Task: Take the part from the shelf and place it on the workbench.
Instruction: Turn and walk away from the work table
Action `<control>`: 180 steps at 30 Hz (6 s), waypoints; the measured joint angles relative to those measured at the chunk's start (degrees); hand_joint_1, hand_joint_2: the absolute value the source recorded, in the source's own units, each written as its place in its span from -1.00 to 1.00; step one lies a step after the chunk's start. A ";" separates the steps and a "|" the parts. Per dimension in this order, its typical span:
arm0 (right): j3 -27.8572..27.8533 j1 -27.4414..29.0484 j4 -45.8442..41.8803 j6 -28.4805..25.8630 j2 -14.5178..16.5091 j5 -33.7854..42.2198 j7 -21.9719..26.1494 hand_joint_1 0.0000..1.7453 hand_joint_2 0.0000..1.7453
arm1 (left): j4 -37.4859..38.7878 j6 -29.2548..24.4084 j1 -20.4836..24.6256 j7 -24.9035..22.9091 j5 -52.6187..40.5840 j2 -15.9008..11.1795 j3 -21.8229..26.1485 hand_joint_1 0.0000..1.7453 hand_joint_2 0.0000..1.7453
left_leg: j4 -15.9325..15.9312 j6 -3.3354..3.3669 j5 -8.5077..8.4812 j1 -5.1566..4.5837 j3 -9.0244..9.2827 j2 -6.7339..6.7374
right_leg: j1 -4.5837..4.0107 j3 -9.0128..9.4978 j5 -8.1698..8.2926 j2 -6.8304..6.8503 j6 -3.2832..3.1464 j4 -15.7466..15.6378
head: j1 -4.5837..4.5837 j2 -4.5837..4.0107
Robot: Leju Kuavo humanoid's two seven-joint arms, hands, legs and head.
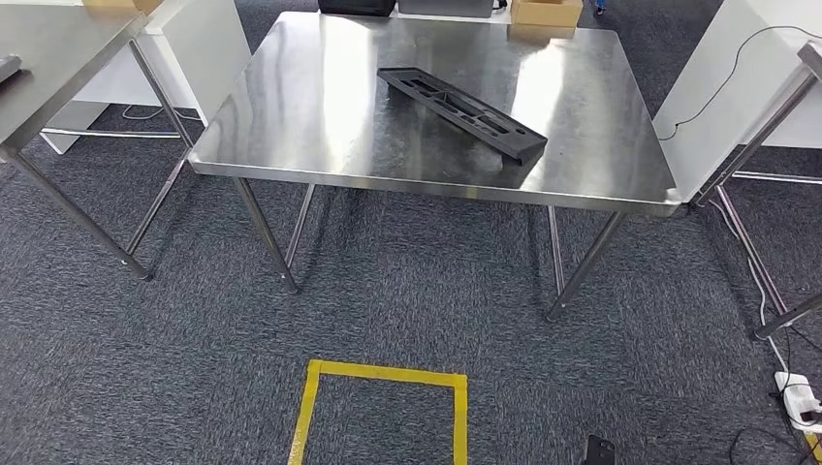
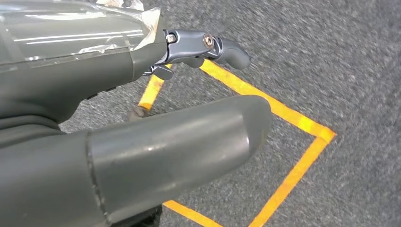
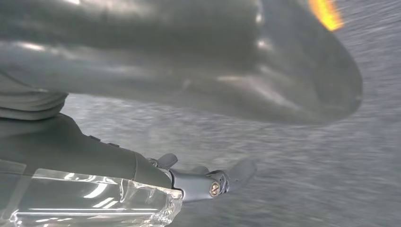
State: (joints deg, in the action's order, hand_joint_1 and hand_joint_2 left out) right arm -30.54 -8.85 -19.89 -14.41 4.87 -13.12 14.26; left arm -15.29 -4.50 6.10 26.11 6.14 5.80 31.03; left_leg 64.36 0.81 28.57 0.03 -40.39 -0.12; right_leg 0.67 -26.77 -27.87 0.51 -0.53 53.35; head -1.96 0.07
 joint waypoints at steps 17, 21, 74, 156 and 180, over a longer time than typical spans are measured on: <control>-6.07 3.60 5.77 -2.63 -0.84 3.57 -6.88 -1.00 -1.00 | 0.08 -1.92 0.66 -0.32 -0.76 -0.25 1.17 -1.00 -1.00 | -7.24 2.65 -3.18 0.26 6.88 0.08 | 0.57 -11.83 -6.54 -0.21 2.71 18.90 | 0.47 0.00; -6.48 3.38 5.99 -2.72 -1.36 2.68 -6.87 -1.00 -1.00 | 0.08 -2.06 0.77 -0.31 -0.74 -0.25 1.28 -1.00 -1.00 | -7.18 2.62 -5.78 -0.35 3.88 0.25 | 0.05 -4.42 -3.41 -0.24 3.41 13.33 | 0.49 0.01; -8.68 3.18 6.65 -5.86 -2.79 1.82 -3.95 -1.00 -1.00 | -0.44 -2.67 3.00 -0.52 -3.85 0.29 2.07 -1.00 -1.00 | -7.78 1.50 -0.72 0.80 10.48 1.46 | -0.48 -5.06 0.25 2.98 2.10 4.68 | 0.01 0.00; -9.61 2.88 6.69 -6.40 -3.00 0.18 -3.83 -1.00 -1.00 | -0.35 -4.20 2.67 -0.16 -3.44 1.05 2.34 -1.00 -1.00 | 8.53 -1.10 3.66 0.70 -0.66 -0.02 | -0.10 -2.41 -0.02 2.45 0.49 2.60 | 0.38 0.01; -9.69 2.57 6.71 -6.53 -3.21 -0.51 -4.03 -1.00 -1.00 | -0.29 -4.25 2.34 0.06 -2.88 0.99 2.36 -1.00 -1.00 | -7.10 0.12 -3.87 0.35 6.32 -5.88 | 0.15 -2.31 -0.21 -1.94 1.50 2.82 | 1.33 0.00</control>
State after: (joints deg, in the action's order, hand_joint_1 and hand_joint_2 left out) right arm -40.24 -6.28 -13.18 -20.94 1.66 -13.63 10.22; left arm -15.58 -8.75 8.45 26.17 3.26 6.80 33.39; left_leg 57.26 0.93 24.70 0.38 -34.07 -6.00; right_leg 0.81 -29.08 -28.08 -1.43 0.96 56.17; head -0.63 0.07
